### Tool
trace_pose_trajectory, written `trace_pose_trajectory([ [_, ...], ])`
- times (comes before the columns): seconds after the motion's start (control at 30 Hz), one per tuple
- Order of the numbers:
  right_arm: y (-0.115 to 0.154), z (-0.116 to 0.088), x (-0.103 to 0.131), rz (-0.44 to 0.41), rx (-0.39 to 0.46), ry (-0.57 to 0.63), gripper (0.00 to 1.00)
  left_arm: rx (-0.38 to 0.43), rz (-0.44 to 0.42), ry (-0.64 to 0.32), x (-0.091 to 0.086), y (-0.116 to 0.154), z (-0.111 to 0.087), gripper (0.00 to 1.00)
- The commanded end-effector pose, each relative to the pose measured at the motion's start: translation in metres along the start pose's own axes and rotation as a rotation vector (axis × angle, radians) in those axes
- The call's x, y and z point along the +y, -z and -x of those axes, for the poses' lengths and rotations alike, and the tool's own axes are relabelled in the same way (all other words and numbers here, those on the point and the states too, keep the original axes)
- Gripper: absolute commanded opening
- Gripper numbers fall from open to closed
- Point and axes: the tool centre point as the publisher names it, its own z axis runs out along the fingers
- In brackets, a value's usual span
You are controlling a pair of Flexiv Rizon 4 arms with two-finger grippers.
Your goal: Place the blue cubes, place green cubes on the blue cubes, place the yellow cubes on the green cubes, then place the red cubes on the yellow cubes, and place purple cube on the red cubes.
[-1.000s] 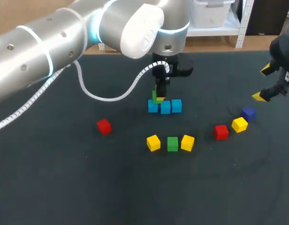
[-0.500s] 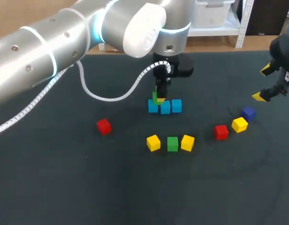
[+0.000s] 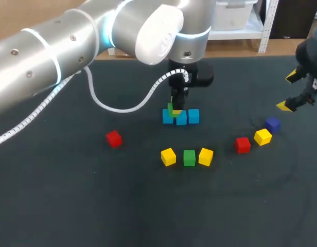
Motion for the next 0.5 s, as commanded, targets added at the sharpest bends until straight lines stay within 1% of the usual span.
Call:
trace_pose_trajectory([
  [0.03, -0.001, 0.0002, -0.001, 0.003, -0.001, 0.0, 1.0, -0.001, 0.006, 0.0, -0.0023, -0.0004, -0.0026, 0.0],
  [0.23, -0.001, 0.0002, -0.001, 0.003, -0.001, 0.0, 1.0, 0.003, 0.011, 0.008, 0.0018, -0.0021, -0.0051, 0.0],
  [0.5, -0.001, 0.0002, -0.001, 0.003, -0.001, 0.0, 1.0, 0.006, 0.012, 0.005, 0.0022, -0.0013, -0.0053, 0.0],
])
